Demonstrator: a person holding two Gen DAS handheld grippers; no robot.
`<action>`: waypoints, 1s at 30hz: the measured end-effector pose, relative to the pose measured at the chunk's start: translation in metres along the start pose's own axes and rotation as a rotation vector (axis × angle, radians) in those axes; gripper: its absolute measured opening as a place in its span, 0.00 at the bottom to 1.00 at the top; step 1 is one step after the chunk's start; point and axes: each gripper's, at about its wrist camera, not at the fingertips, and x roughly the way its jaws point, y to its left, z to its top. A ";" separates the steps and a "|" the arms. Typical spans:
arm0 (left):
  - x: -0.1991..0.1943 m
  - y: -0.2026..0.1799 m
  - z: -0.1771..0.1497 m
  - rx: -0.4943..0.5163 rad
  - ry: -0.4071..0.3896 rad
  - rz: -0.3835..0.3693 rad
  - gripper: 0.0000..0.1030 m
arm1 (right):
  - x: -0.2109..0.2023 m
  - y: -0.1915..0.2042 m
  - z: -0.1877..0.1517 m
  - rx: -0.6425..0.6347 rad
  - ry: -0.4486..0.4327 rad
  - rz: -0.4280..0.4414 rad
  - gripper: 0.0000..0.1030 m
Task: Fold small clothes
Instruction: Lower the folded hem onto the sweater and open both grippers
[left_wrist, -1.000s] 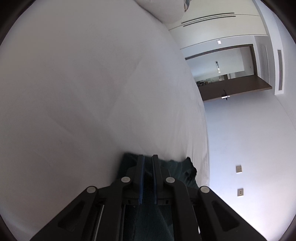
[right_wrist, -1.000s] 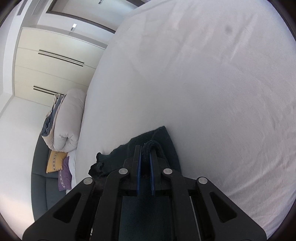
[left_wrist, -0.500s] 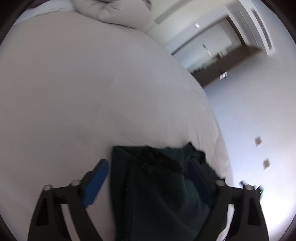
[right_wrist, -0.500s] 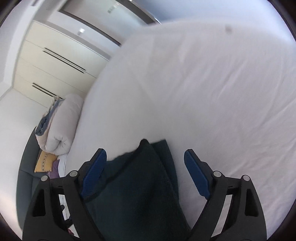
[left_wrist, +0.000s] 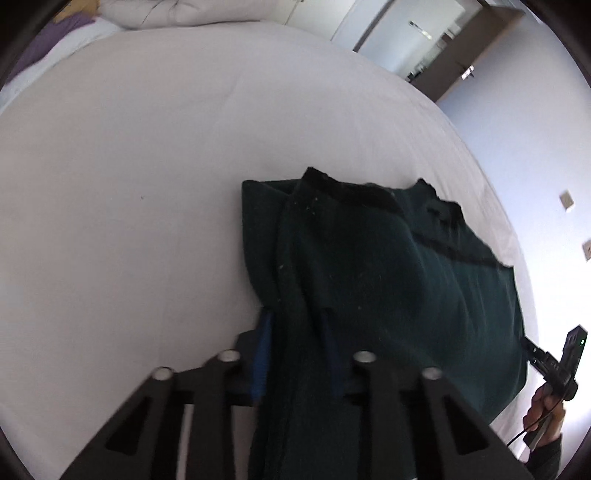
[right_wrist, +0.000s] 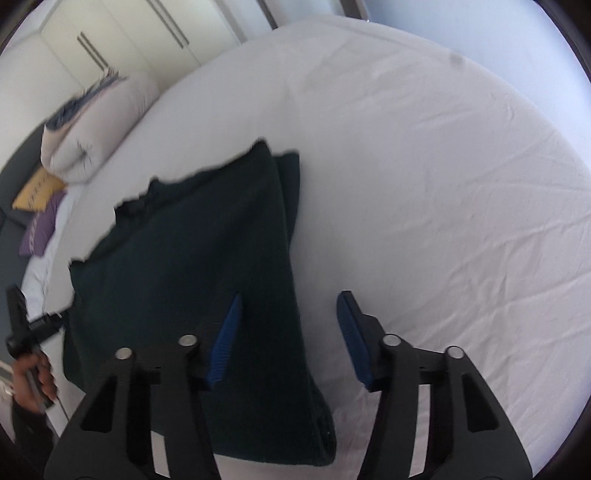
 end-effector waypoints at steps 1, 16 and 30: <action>-0.001 -0.002 0.000 0.001 0.002 0.004 0.15 | 0.002 0.002 -0.005 -0.009 -0.002 -0.002 0.41; -0.011 0.029 -0.013 -0.096 -0.093 -0.071 0.10 | 0.007 0.038 -0.014 -0.174 -0.054 -0.169 0.21; -0.052 0.003 0.001 -0.051 -0.223 -0.171 0.43 | -0.048 0.016 0.007 -0.005 -0.235 -0.031 0.21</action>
